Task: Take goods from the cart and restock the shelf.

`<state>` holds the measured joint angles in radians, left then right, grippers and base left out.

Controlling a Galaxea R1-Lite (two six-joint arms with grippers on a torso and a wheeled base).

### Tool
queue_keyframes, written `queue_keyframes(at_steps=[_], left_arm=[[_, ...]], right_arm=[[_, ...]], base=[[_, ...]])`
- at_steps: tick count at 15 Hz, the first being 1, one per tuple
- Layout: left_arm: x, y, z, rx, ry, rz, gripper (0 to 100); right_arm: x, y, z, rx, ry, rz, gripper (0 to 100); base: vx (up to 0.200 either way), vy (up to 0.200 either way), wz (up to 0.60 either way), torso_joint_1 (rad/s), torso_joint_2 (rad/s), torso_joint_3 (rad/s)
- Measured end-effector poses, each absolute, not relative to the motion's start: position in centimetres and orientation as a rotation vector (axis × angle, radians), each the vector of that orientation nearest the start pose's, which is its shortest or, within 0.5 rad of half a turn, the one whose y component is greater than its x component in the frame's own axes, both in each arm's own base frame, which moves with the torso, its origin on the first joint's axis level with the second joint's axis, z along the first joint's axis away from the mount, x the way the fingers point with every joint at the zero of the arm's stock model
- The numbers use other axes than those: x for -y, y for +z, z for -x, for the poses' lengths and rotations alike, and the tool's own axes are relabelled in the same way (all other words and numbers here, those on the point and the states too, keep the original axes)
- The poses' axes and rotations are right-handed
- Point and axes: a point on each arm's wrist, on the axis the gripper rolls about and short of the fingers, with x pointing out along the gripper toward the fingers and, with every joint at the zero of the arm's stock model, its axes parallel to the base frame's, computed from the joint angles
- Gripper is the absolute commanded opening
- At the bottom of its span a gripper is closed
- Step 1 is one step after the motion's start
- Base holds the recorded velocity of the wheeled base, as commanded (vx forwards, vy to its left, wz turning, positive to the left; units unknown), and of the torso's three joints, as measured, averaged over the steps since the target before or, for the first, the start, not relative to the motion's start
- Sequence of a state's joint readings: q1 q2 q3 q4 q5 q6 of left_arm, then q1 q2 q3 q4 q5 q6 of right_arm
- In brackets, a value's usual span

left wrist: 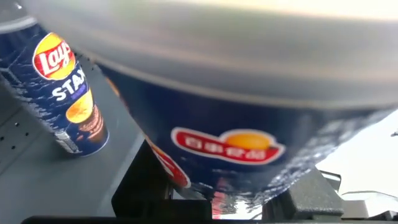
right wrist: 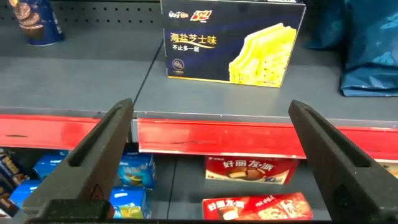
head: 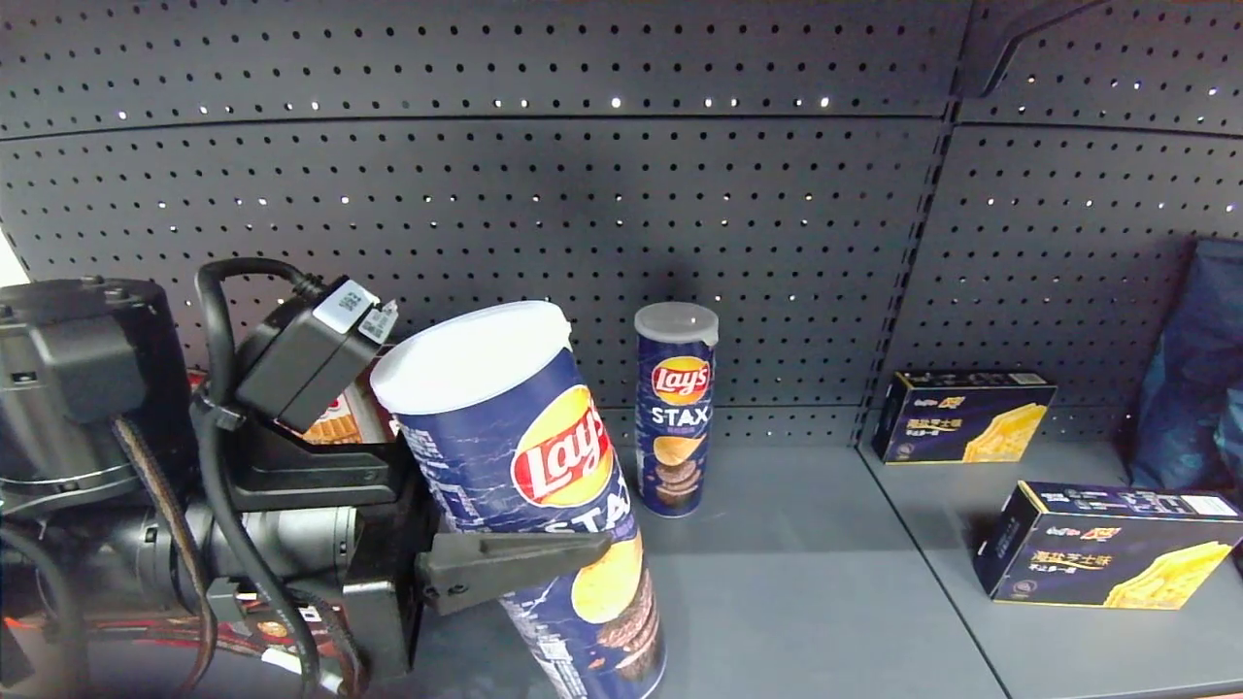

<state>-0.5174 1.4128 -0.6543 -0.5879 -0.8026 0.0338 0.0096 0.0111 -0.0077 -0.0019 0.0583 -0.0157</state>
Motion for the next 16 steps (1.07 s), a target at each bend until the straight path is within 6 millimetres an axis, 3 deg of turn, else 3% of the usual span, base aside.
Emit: queue_keyframes(at_steps=[2,5,8,11,16], left_arm=[[12.1,21.7,-18.9,-0.15,-1.301,-0.003,0],[11.6,21.5,-19.0,-0.153,-1.278,-0.001,0],[11.4,21.3,-19.0,-0.16,-1.268,0.001,0],[11.0,20.8,-19.0,-0.178,-1.253,0.005,0],[10.5,20.6,-19.2,-0.183,-1.227,0.009,0]], right_arm=[[-0.1,10.5,2.4,0.029,0.094,-0.003,100],[-0.2,16.7,1.9,0.069,0.231,0.003,100],[-0.4,20.0,0.3,0.045,0.31,0.023,100],[-1.1,23.2,-3.3,-0.039,0.397,0.026,100],[-4.4,26.1,-10.9,-0.171,0.548,0.042,100]], base=[[0.0,0.0,0.0,0.0,0.0,0.0],[0.0,0.0,0.0,0.0,0.0,0.0],[0.0,0.0,0.0,0.0,0.0,0.0],[0.0,0.0,0.0,0.0,0.0,0.0],[0.0,0.0,0.0,0.0,0.0,0.0]])
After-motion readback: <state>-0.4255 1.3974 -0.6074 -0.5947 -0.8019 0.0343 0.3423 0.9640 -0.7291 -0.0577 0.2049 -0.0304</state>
